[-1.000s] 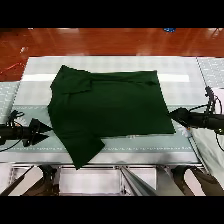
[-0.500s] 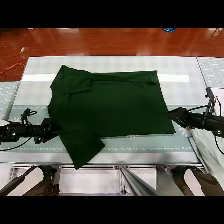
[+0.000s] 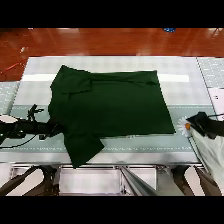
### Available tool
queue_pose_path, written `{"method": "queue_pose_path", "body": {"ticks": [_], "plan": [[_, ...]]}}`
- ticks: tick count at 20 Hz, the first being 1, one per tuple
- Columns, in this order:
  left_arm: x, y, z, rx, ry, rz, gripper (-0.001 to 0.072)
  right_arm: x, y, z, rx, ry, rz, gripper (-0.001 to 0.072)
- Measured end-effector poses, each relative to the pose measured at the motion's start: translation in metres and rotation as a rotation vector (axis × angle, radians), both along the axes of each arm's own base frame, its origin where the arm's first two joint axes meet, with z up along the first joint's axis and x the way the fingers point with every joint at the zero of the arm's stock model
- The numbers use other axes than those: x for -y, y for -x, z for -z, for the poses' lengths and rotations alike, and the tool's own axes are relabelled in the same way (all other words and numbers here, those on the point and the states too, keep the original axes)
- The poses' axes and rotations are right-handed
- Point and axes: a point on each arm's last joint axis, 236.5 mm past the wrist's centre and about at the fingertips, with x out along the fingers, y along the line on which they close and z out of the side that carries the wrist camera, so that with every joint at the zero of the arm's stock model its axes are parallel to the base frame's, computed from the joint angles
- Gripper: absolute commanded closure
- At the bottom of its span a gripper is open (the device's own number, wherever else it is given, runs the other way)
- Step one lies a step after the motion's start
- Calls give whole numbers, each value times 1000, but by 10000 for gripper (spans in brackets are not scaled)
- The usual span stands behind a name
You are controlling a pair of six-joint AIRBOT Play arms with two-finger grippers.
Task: Fold the shirts.
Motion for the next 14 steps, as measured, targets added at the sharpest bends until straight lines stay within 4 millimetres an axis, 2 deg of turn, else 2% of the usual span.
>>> {"method": "queue_pose_path", "body": {"ticks": [3, 7, 10, 14], "plan": [[1, 1, 0, -2, 3, 10, 687, -9, 23, 27, -133, -41, -31, 296], [3, 6, 0, -12, 7, 33, 687, -30, 34, 49, -229, -107, -120, 296], [4, 8, 0, -12, 8, 42, 687, -39, 25, 57, -238, -152, -151, 297], [4, 8, -1, -12, 9, 48, 687, -55, 1, 62, -190, -263, -136, 307]]}}
